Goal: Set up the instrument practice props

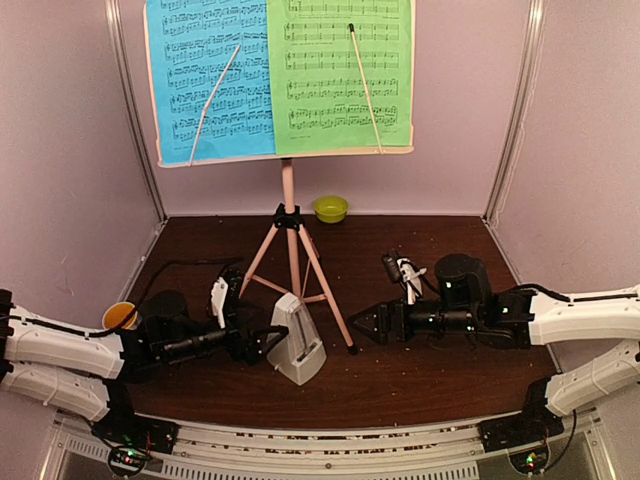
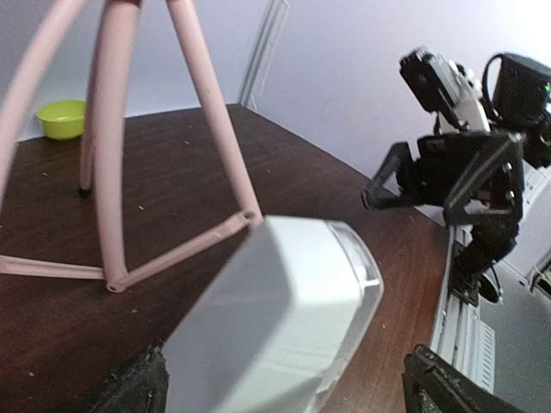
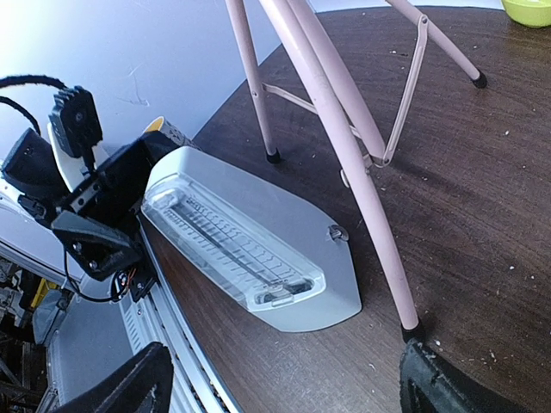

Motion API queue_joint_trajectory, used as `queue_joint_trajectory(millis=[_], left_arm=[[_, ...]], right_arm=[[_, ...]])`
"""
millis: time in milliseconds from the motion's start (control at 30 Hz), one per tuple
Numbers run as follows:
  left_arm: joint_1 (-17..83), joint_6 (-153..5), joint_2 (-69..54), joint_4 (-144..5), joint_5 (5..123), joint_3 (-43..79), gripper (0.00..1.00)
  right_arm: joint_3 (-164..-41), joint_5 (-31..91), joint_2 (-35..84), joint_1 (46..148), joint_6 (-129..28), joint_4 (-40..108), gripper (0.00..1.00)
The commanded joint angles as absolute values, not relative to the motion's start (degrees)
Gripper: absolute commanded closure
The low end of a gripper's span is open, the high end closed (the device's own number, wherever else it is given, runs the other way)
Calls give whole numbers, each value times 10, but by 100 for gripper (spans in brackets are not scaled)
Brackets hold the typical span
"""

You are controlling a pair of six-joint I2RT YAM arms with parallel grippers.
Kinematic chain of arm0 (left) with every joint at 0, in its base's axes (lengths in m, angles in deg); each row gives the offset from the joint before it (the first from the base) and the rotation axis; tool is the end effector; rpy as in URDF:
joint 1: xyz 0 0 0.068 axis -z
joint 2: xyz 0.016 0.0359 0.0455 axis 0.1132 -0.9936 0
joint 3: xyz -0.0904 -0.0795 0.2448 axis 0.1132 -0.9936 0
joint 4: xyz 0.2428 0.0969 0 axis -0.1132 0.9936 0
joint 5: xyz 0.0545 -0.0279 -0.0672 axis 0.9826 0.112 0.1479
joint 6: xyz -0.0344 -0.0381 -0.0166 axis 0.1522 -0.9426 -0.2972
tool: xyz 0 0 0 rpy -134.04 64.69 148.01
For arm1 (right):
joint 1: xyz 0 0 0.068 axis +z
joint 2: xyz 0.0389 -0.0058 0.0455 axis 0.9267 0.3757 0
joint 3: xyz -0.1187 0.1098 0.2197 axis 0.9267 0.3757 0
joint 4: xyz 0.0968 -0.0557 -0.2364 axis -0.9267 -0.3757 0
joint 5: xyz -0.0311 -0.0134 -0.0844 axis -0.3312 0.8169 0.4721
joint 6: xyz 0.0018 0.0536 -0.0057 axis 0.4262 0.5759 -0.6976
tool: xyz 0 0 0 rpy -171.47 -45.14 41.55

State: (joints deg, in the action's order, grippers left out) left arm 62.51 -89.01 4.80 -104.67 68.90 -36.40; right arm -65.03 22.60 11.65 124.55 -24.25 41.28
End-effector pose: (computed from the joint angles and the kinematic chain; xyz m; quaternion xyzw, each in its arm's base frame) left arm 0.1235 -0.1871 0.2009 0.2114 0.7269 -0.4493 0.4744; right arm 0.1367 0.2245 0.2446 -0.2406 0.7967 0.4607 0.3085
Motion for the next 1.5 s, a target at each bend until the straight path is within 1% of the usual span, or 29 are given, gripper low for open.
queue_joint_trajectory(millis=[0, 133, 300, 500, 567, 600, 700, 767, 800, 900, 967, 1167, 1300, 1467], left_arm=[[623, -886, -6, -1189, 571, -386, 2], [623, -894, -61, -1278, 552, -406, 3], [624, -912, -106, -1318, 514, -388, 10], [624, -895, -102, -1341, 504, -394, 18], [624, -851, -73, -1302, 500, -393, 20], [623, -817, -55, -1260, 490, -387, 20], [621, -663, 15, -1036, 485, -321, 21], [613, -582, 50, -935, 485, -294, 20], [597, -561, 67, -909, 479, -289, 20], [546, -530, 100, -886, 428, -284, 17], [536, -501, 98, -867, 407, -268, 17], [526, -403, 32, -741, 342, -179, 19], [521, -384, -20, -717, 293, -139, 20], [514, -364, -69, -692, 260, -97, 22]], right_arm=[[-660, 231, 119, 1248, -241, 430, 8], [-663, 227, 119, 1249, -242, 429, 8], [-662, 226, 113, 1250, -253, 432, 9], [-671, 221, 118, 1268, -296, 450, 10], [-683, 221, 122, 1278, -334, 451, 10], [-690, 220, 126, 1281, -354, 450, 10], [-711, 214, 141, 1284, -410, 445, 10], [-729, 214, 154, 1285, -431, 434, 11], [-738, 213, 162, 1286, -436, 430, 11], [-749, 209, 185, 1295, -438, 435, 12], [-754, 213, 201, 1306, -437, 445, 12], [-750, 220, 223, 1324, -432, 467, 13], [-739, 229, 221, 1327, -440, 476, 14], [-739, 242, 229, 1334, -467, 475, 16]])
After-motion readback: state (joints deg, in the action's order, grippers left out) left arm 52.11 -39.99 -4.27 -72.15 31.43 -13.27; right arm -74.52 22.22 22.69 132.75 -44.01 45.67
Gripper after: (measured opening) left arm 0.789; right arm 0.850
